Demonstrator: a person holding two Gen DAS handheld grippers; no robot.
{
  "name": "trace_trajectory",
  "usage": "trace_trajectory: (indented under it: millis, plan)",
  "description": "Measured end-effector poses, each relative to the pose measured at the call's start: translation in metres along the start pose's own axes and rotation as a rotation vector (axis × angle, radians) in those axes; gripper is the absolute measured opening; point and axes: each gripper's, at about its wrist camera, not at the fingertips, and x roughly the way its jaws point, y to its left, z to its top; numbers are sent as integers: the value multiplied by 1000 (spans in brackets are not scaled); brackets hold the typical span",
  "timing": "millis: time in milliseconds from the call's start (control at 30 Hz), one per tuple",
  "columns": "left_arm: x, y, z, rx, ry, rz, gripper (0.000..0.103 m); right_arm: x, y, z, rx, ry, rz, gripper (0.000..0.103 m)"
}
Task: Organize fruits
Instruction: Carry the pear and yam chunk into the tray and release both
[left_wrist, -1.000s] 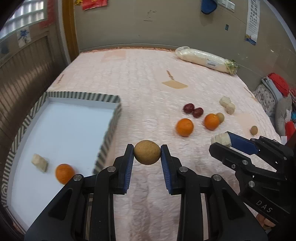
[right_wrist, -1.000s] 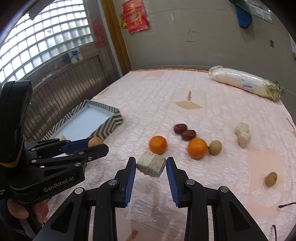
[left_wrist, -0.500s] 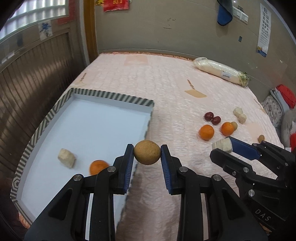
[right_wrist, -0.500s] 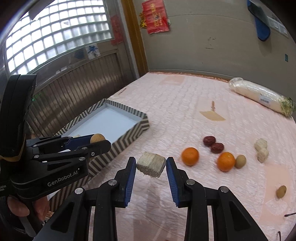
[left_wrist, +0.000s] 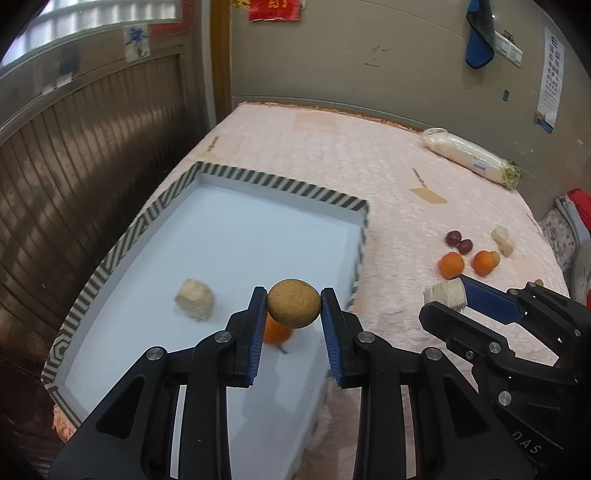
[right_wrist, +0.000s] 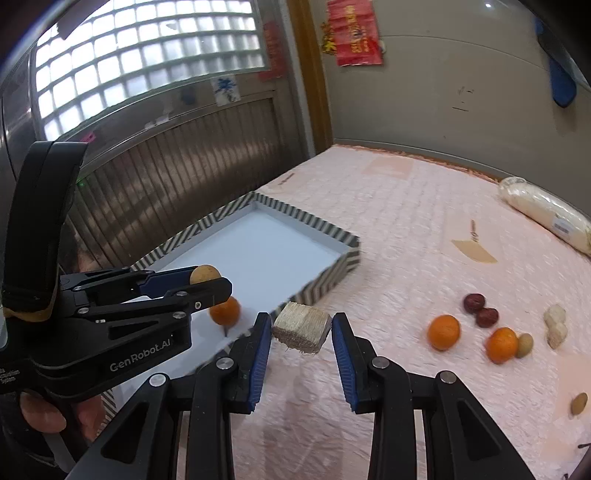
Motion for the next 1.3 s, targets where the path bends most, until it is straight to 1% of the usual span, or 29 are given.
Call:
trace_trajectory:
  millis: [400,700,933,1300]
  plan:
    - [-2,38,-9,-62,4,53,29,18,33,6,-52,23,38,33]
    - [0,52,-16,-86,16,81,29,29,51,9,-86,39,66,33]
    - [6,64,-20,-107,35,97,29,43,67,7,-116,69,88,33]
    - [15,73,-27,-129,60,102,29,61,75,5,-132,110,104,33]
